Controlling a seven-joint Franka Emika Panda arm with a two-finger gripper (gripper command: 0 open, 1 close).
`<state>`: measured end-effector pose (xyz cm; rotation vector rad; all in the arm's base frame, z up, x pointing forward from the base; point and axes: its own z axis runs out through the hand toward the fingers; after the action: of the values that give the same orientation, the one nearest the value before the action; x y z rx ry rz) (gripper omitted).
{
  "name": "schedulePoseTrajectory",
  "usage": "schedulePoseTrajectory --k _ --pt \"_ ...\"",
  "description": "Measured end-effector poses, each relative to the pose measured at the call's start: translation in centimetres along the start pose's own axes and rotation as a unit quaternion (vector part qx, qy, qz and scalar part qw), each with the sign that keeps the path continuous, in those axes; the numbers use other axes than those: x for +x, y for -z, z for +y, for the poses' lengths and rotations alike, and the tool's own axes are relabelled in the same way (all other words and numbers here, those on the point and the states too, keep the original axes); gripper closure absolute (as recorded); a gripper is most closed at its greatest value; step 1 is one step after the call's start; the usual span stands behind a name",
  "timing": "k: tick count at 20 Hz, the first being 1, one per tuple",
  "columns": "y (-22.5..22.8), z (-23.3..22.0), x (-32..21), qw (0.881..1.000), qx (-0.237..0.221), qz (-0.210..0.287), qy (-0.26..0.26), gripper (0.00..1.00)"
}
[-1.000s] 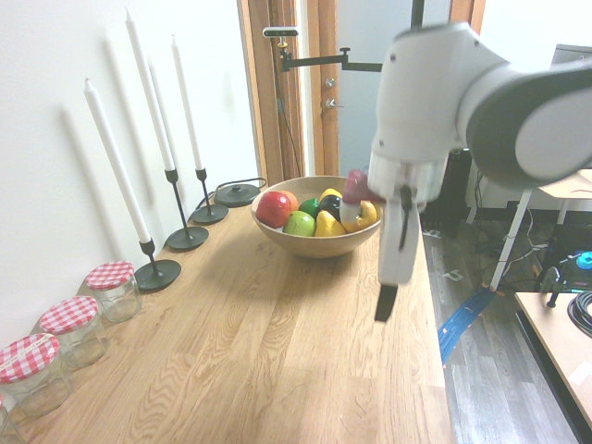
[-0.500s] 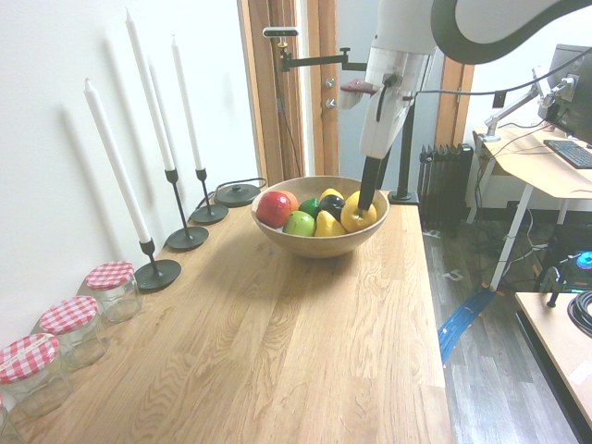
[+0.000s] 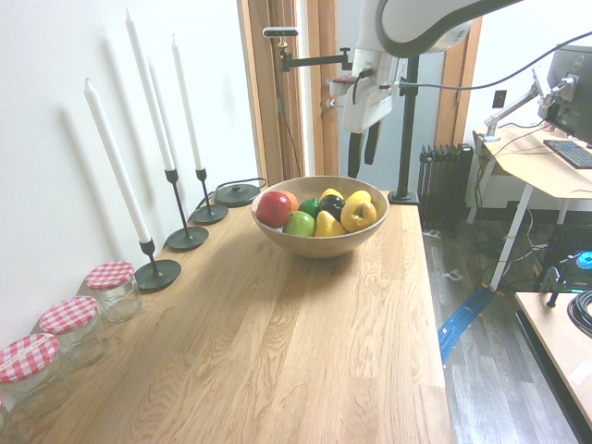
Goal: Take plum out of the basket
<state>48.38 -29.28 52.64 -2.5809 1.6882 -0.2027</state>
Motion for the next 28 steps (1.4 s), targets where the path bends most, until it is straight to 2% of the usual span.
schedulePoseTrajectory --k 7,14,23,24,28 --pt "-3.6 -3.6 3.9 1.000 -0.010 -0.023 -0.011 0.00" --pt "-6.9 -2.1 6.7 0.998 -0.018 -0.045 -0.036 0.00" --pt "-10.9 -1.7 7.1 0.997 -0.030 -0.061 -0.038 0.00" --pt "-11.3 -1.6 7.0 0.997 -0.032 -0.064 -0.036 1.00" --pt "-12.7 -1.1 6.7 0.997 -0.034 -0.065 -0.031 1.00"
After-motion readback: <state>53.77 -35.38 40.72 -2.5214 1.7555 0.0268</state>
